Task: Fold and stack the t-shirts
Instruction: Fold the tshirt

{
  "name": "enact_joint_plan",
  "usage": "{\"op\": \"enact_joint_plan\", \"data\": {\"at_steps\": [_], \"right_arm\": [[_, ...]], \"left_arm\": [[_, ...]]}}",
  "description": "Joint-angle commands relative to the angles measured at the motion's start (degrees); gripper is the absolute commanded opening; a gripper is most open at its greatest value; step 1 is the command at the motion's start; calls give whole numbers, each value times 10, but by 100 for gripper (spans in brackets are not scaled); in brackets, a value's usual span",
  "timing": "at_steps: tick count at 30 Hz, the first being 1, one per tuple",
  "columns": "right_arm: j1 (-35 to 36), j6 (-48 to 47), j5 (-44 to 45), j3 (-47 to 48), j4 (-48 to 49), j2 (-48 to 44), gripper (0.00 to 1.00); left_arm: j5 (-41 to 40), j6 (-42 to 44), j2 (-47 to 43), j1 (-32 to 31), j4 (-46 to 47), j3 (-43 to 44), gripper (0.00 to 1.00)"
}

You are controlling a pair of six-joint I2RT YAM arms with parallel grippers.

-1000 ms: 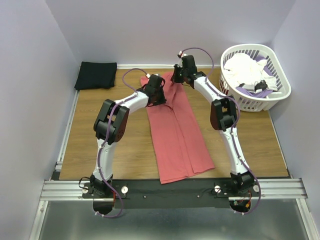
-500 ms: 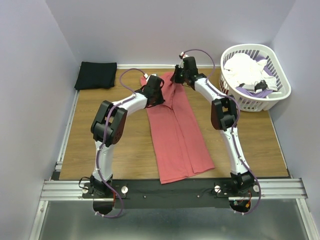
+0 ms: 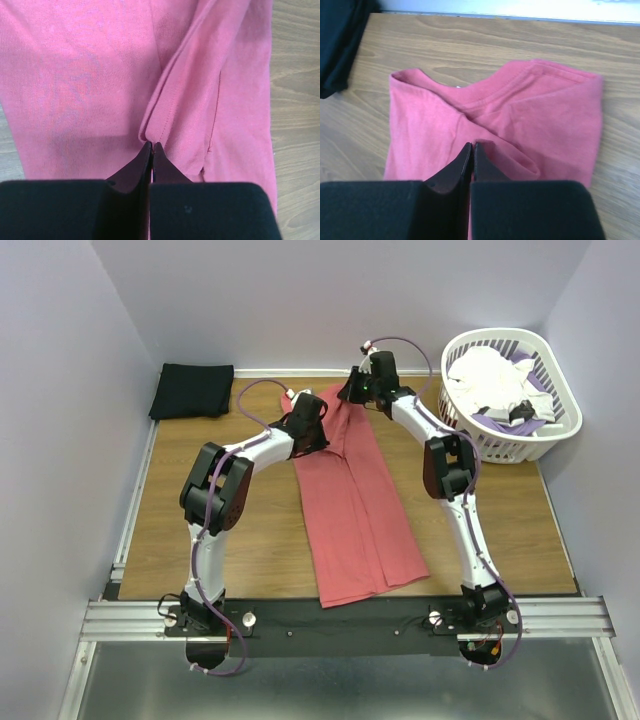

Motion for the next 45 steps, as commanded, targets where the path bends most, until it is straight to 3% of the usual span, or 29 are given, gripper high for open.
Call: {"op": "enact_joint_plan", "data": {"at_steps": [1, 18, 25, 26, 30, 32, 37, 40, 45], "right_arm": [[-1, 14, -41, 26, 33, 28, 9], [-1, 27, -80, 41, 62, 49, 16], [-1, 10, -62, -11, 62, 5, 48], [-1, 6, -58, -22, 62, -16, 49], [-3, 3, -57, -68, 62, -59, 49], [-8, 13, -77, -91, 62, -74, 48], [-13, 31, -136, -137, 63, -91, 43], [-14, 41, -174, -147, 64, -92, 40], [-15, 66, -232, -156, 69, -81, 35]], "left_arm": [[-17, -5, -1, -4, 6, -5, 6], [-54, -17, 13, -5, -1, -8, 11], [-74, -19, 2, -5, -3, -14, 23], [-74, -19, 0, -5, -3, -15, 24], [-76, -25, -17, -4, -5, -23, 38], [-77, -26, -35, -5, -6, -29, 50], [-96, -21, -77, -9, -7, -37, 50], [-94, -12, -82, -15, -8, -28, 41], [-83, -7, -70, -25, -8, -20, 35]]}}
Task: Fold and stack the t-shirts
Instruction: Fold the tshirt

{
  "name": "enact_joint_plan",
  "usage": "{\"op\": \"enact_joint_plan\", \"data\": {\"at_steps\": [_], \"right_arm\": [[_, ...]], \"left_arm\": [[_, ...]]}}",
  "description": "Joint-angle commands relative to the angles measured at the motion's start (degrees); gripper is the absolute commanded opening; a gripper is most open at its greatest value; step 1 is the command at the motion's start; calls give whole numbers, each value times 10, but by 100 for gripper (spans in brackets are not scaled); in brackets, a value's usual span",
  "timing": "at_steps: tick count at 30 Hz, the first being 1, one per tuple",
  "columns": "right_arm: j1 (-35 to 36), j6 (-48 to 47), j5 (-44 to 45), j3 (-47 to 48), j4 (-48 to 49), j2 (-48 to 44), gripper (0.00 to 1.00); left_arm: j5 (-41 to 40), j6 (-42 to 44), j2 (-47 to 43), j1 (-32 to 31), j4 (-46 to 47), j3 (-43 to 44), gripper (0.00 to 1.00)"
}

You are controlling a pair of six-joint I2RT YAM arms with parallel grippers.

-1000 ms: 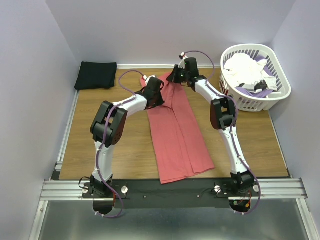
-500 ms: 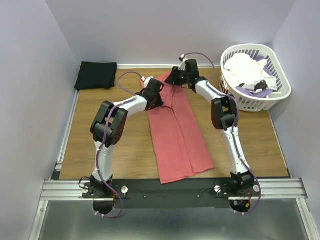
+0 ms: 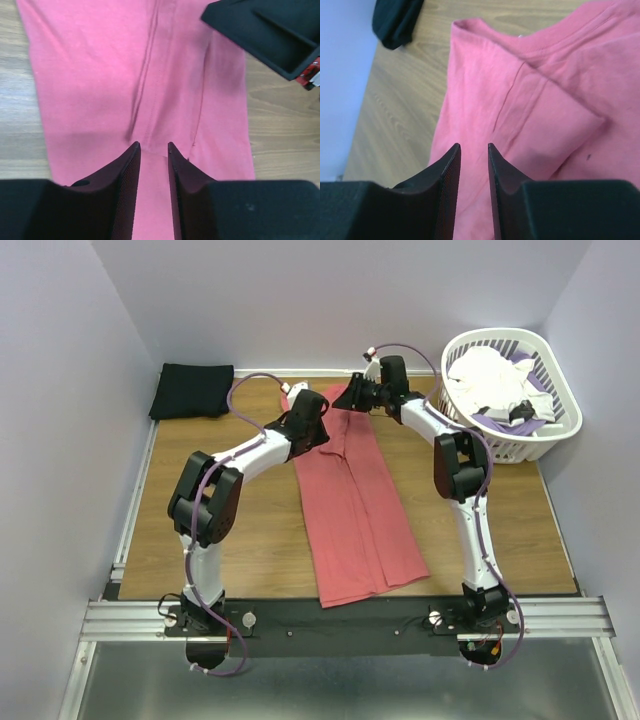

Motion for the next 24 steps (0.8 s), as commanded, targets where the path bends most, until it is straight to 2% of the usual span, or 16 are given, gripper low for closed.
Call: {"op": "enact_joint_plan", "data": {"at_steps": [1, 8, 15, 19, 24], "right_arm": [[-3, 29, -81, -15, 7, 2, 34], [-32, 72, -103, -85, 50, 31, 31], [-47, 51, -89, -136, 56, 8, 31], [-47, 44, -91, -156, 57, -28, 31], [-47, 22, -69, -231, 56, -131, 32]], "left_arm": [[-9, 8, 2, -11, -2, 5, 35], [-5, 5, 10, -12, -2, -16, 34], [-8, 5, 18, -11, -2, -34, 34], [-21, 8, 13, -10, -8, -35, 34], [-28, 23, 27, 0, -14, -13, 34]]}}
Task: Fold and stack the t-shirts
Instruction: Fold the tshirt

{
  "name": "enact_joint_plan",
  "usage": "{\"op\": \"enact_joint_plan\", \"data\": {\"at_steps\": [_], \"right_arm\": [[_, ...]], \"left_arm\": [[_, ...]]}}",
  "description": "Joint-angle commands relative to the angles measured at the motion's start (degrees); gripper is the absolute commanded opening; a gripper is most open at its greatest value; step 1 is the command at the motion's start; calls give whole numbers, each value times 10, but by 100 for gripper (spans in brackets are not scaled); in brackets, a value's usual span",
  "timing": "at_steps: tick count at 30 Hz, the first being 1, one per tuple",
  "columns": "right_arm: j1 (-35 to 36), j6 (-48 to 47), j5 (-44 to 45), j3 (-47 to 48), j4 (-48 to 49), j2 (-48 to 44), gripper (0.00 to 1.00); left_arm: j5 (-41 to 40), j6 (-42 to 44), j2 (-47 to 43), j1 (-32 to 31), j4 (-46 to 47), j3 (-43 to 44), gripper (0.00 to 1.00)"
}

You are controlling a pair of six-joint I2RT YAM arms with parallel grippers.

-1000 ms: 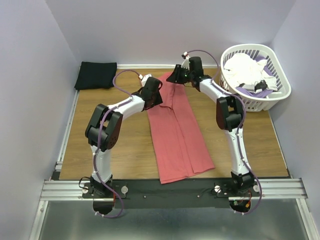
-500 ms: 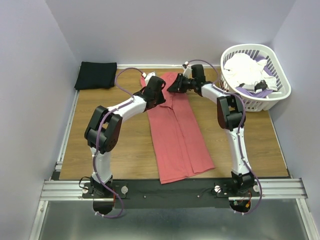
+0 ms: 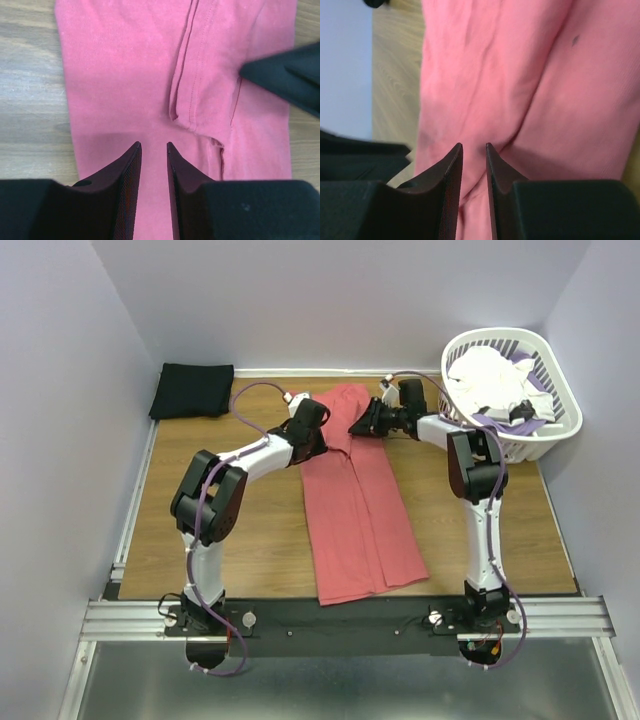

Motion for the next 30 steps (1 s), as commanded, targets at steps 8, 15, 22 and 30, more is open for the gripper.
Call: {"op": "enact_joint_plan", "data": {"at_steps": [8, 15, 22, 30], "right_arm": [[2, -47, 121, -293, -14, -281, 40], [1, -89, 179, -385, -84, -386, 46], [22, -89, 161, -439, -115, -408, 46], [75, -84, 201, -442, -149, -409, 46]], "left_arm": [[-21, 61, 118, 35, -45, 138, 34], [-1, 89, 198, 53, -81, 245, 34], [37, 106, 261, 70, -81, 340, 34], [90, 122, 308, 92, -58, 444, 43]]}}
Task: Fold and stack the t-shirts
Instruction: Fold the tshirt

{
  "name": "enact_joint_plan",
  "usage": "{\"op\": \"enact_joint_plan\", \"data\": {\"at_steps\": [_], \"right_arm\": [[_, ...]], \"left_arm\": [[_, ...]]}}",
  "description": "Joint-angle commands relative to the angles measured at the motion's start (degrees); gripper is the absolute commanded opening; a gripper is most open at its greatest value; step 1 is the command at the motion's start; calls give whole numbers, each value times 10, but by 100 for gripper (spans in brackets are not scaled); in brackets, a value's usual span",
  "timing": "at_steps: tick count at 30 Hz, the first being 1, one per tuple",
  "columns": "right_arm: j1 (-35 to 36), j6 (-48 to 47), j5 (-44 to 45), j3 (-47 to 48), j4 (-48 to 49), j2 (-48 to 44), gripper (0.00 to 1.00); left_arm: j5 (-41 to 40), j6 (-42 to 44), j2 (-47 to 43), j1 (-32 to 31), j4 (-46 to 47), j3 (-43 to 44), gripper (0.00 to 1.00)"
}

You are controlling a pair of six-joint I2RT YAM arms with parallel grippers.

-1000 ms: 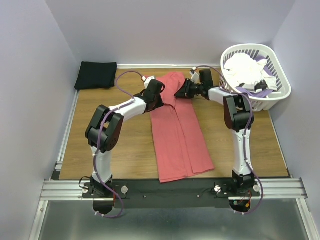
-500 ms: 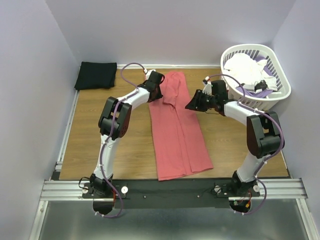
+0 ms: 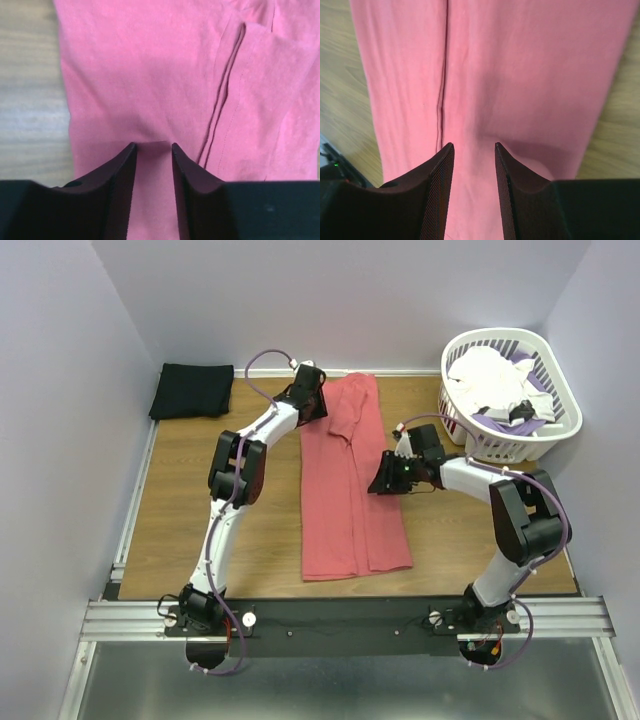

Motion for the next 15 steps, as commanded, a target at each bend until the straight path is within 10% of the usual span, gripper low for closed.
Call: {"op": "enact_joint_plan", "data": {"at_steps": [1, 15], "right_arm": [[46, -4, 52, 6, -38, -18, 46], [267, 101, 334, 26, -226, -60, 45]], "left_arm": [[43, 18, 1, 17, 12, 40, 47], [-36, 20, -494, 8, 46, -376, 59]]}}
